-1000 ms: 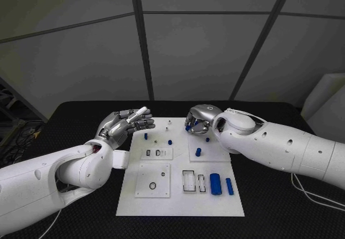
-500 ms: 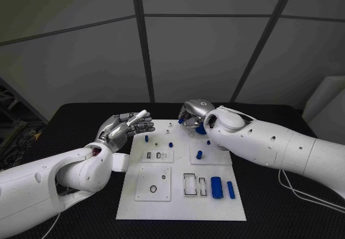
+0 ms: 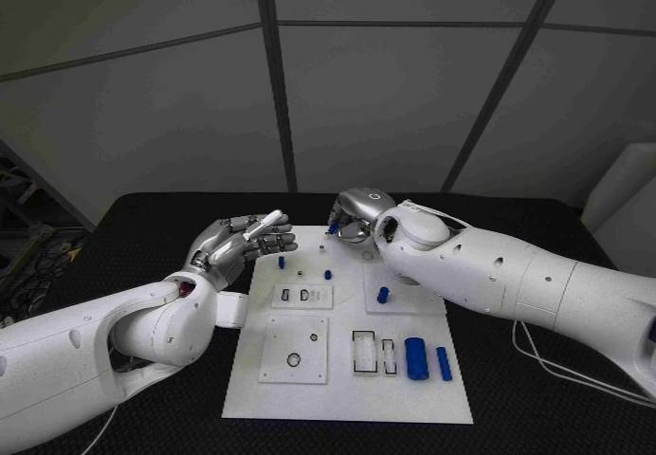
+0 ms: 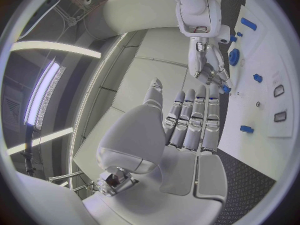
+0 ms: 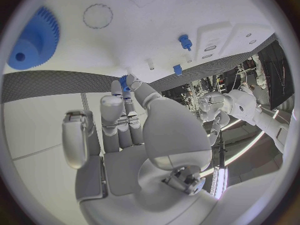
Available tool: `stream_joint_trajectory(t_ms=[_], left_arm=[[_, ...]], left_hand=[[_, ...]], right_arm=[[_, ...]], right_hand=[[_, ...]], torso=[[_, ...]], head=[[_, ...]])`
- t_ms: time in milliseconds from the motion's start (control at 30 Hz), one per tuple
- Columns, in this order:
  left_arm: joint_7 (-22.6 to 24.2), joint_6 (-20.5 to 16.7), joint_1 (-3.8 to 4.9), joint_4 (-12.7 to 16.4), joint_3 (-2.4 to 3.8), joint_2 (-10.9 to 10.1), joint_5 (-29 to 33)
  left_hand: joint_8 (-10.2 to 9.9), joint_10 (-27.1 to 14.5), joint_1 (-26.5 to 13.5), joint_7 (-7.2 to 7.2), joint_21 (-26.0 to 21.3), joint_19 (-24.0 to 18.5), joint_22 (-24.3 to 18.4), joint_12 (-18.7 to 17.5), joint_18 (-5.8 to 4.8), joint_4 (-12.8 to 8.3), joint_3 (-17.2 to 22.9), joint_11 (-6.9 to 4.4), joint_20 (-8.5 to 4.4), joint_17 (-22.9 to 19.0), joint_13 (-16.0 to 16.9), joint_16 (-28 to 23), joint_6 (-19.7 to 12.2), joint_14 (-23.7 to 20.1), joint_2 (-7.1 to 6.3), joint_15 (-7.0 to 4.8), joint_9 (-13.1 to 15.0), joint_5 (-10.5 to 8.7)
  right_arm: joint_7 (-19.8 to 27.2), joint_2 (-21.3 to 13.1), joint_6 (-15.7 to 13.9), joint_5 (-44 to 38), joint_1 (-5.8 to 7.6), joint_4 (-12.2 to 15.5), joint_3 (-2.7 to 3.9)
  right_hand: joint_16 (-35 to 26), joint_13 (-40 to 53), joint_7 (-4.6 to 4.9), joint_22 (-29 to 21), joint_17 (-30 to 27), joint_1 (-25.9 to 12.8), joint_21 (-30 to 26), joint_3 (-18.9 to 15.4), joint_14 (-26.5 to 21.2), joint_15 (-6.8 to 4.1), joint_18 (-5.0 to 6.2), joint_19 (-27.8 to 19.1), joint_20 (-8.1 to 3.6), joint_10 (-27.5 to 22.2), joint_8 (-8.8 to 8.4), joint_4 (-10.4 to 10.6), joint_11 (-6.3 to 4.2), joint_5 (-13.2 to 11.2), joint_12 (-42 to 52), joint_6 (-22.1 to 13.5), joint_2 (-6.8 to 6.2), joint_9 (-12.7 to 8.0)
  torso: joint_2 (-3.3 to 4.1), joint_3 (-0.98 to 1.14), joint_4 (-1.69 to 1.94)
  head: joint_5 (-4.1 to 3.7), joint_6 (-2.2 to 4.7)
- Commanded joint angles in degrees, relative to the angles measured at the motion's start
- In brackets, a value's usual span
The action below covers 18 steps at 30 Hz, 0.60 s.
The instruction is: Assemble the parts on the task board
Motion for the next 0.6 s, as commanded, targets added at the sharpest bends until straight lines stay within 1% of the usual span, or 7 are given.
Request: stream_joint_trajectory(t_ms=[33,233,300,600], left_arm=[[0.2,0.7,0.13,0.0,0.14,0.1,-0.5],[0.1,0.7,0.16,0.0,0.33,0.2,-0.6],[0.1,0.7,0.17,0.0,0.39,0.2,-0.7],[0.1,0.7,0.23,0.1,0.54,0.2,-0.8]], left_hand=[[-0.3,0.2,-0.3,0.31,0.3,0.4,-0.1,-0.3,-0.33,-0.3,0.0,0.24,-0.10,-0.1,-0.1,-0.2,0.2,-0.1,-0.12,0.41,0.0,-0.16],[-0.3,0.2,-0.3,0.31,0.3,0.4,-0.1,-0.3,-0.33,-0.3,0.0,0.24,-0.10,-0.1,-0.1,-0.2,0.2,-0.1,-0.12,0.41,0.0,-0.16],[-0.3,0.2,-0.3,0.31,0.3,0.4,-0.1,-0.3,-0.33,-0.3,0.0,0.24,-0.10,-0.1,-0.1,-0.2,0.2,-0.1,-0.12,0.41,0.0,-0.16],[-0.3,0.2,-0.3,0.34,0.3,0.4,-0.1,-0.4,-0.33,-0.3,0.0,0.26,-0.09,-0.1,-0.1,-0.2,0.2,-0.1,-0.09,0.42,-0.1,-0.20]], right_arm=[[0.7,0.4,0.9,0.1,0.19,-0.4,0.04],[0.6,0.9,1.0,0.2,0.21,-1.1,0.04],[0.6,1.1,1.2,0.2,0.21,-1.2,0.04],[0.4,1.8,1.9,0.2,0.23,-1.9,0.03]], right_hand=[[0.1,-0.1,-0.50,10.3,0.0,-0.2,0.2,0.1,-0.1,-0.30,-1.13,3.1,-0.46,-0.3,0.21,0.3,0.01,0.3,-0.1,0.5,-0.03,1.5],[0.1,-0.1,-0.50,10.3,0.0,-0.2,0.2,0.1,-0.1,-0.30,-1.13,3.1,-0.46,-0.3,0.21,0.3,0.01,0.3,-0.1,0.5,-0.03,1.5],[0.1,-0.1,-0.50,10.3,0.0,-0.2,0.2,0.1,-0.1,-0.30,-1.13,3.1,-0.46,-0.3,0.21,0.3,0.01,0.3,-0.1,0.5,-0.03,1.5],[0.1,-0.1,-0.41,10.0,-0.2,-0.3,0.1,0.1,-0.1,-0.24,-1.08,2.9,-0.42,-0.6,0.08,0.4,0.10,0.5,-0.1,0.4,-0.23,1.5]], torso=[[0.32,-0.10,0.17],[0.36,-0.14,0.25],[0.34,-0.10,0.23],[0.42,-0.07,0.12]], head=[[-0.01,0.06],[0.04,0.07],[0.16,0.04],[0.28,-0.04]])
